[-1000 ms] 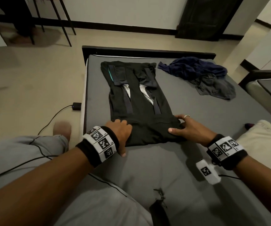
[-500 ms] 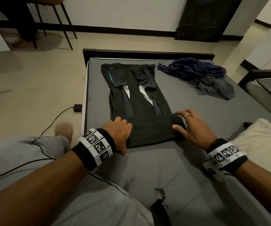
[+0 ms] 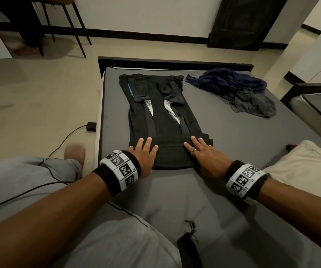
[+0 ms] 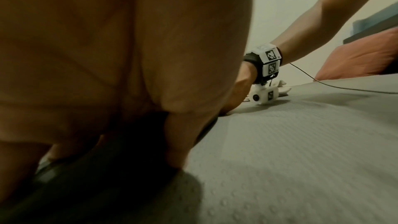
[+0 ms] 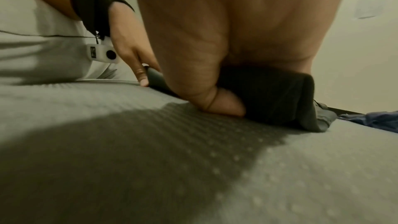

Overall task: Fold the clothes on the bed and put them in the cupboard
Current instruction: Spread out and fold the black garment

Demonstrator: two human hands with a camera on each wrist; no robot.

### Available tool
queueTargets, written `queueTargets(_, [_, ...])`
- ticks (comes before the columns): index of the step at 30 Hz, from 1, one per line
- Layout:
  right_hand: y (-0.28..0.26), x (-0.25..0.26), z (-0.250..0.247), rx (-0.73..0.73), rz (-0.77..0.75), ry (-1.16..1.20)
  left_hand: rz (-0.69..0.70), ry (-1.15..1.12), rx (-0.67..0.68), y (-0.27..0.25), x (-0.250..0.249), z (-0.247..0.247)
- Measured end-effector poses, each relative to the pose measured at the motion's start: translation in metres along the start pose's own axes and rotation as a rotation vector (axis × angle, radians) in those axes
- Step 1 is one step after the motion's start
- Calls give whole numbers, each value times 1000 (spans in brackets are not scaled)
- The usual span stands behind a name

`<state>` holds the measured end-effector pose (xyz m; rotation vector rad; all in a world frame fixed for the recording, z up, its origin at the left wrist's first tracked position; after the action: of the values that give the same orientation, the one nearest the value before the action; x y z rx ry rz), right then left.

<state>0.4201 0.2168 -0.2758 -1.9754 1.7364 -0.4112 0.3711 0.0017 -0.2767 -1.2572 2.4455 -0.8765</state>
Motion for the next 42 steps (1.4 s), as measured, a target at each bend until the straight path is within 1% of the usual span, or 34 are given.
queueTargets(3, [-5, 1, -6, -74, -2, 16, 4, -24, -49, -6, -7, -3])
queueTargets(6, [-18, -2, -16, -135, -62, 89, 45, -26, -64, -17, -10, -7])
queueTargets(9, [-33, -8, -25, -107, -98, 220, 98, -29, -36, -30, -10, -14])
queueTargets(11, [-40, -16, -27, -105, -141, 284, 138, -100, 7, -40, -12, -21])
queueTargets(13, [-50, -22, -27, -53, -175, 294, 172, -115, 46, -56, -19, -27])
queueTargets(16, [-69, -19, -33, 52, -153, 276, 209, -71, 127, -76, -33, -35])
queueTargets(20, [-90, -10, -34, 306, -119, 272, 267, -103, 272, -88, -45, -35])
queueTargets(22, [-94, -11, -42, 370, -131, 319, 282, -137, 290, -88, -41, -35])
queueTargets(24, [-91, -17, -55, 357, -157, 421, 288, -216, 246, -81, -27, -40])
queueTargets(27, [-67, -40, -78, 220, -109, 489, 273, -384, 151, -58, 6, -55])
queueTargets(30, [-27, -62, -96, 109, -80, 517, 177, -454, 46, -28, 41, -70])
queueTargets(32, [1, -75, -106, 63, -77, 561, 120, -514, 24, -7, 58, -79])
queueTargets(35, [38, -87, -124, -1, -93, 601, 80, -619, -10, 21, 78, -96])
queueTargets(39, [81, -95, -147, -56, -75, 563, 29, -575, -150, 55, 100, -122])
queueTargets(42, [110, -102, -159, -98, -52, 544, -13, -518, -247, 81, 114, -130])
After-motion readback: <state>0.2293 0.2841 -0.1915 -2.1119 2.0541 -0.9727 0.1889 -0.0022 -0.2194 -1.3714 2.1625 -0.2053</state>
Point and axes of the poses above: each hand's wrist, its own y-axis towards the middle knuckle, its own z-axis out of the palm, x = y × z, the point moved 4 cm from there along y, towards the middle knuckle, and after that the axes turned 8 degrees about x, right-handed, at the moved point
